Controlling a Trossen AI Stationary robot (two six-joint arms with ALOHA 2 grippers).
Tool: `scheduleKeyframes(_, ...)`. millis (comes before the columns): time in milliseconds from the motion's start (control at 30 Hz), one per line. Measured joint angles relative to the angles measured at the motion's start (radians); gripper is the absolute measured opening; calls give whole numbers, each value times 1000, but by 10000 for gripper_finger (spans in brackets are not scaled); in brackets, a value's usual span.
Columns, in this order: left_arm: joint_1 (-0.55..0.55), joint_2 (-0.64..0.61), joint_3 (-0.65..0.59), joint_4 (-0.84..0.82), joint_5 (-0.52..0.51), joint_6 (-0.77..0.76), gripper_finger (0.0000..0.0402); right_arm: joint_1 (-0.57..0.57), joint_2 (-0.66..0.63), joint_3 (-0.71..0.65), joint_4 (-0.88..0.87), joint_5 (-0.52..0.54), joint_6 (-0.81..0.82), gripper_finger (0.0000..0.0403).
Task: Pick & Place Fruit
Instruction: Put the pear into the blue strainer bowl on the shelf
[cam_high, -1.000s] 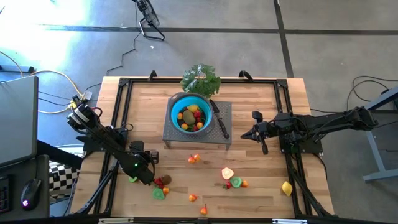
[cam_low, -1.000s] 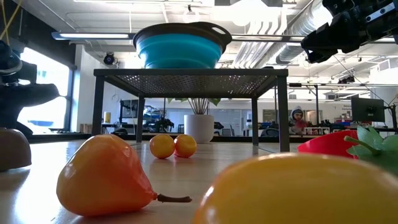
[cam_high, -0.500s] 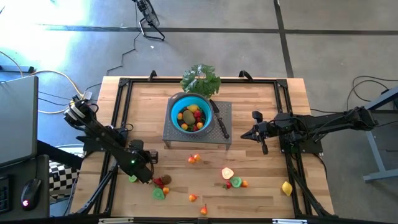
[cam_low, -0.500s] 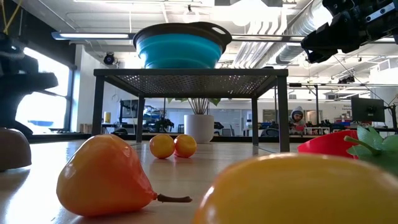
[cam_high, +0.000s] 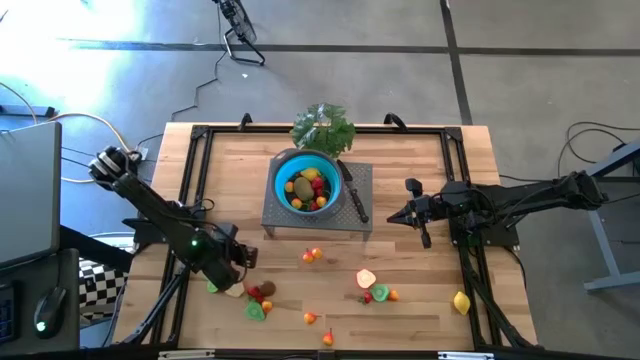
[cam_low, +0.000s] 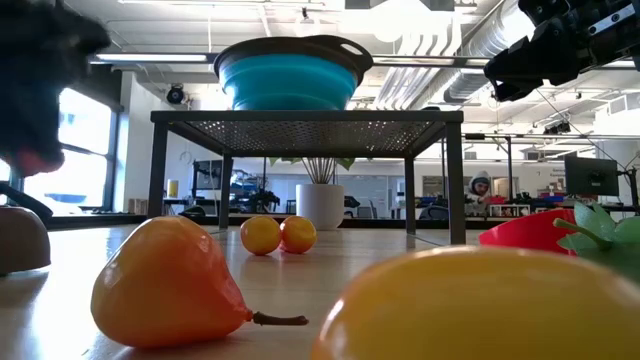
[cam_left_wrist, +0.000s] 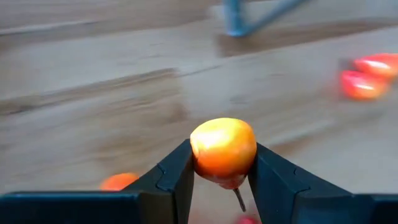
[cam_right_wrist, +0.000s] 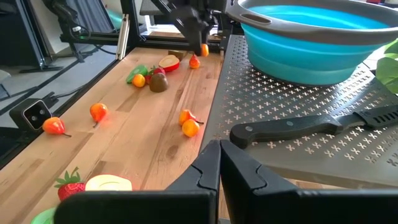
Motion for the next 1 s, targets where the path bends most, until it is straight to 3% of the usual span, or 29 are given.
scheduleKeyframes(333, 0, -36, 0, 293, -250, 347, 127, 0, 0, 0, 0, 0, 0, 3)
scheduleKeyframes(767, 0, -36, 1, 700, -461, 859, 127, 0, 0, 0, 1, 0, 0, 3)
scheduleKeyframes(1000, 0, -36, 2, 826, -563, 1086, 127, 0, 0, 0, 1, 0, 0, 3)
